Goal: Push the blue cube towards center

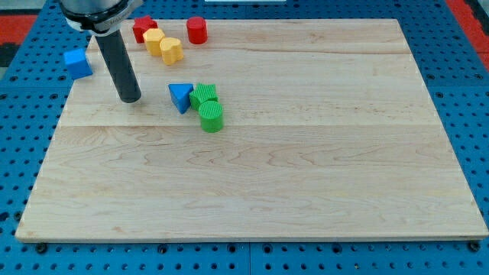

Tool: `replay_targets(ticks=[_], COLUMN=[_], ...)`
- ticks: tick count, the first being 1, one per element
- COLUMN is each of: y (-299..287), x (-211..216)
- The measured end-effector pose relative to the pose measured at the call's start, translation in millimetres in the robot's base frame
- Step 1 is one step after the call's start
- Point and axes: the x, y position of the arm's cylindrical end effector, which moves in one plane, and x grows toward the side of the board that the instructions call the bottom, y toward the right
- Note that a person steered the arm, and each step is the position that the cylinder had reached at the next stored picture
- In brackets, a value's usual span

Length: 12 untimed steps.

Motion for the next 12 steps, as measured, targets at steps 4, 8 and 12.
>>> replay_targets(ticks=[4,8,12], y=[-66,-122,-60], x=[0,-53,-120])
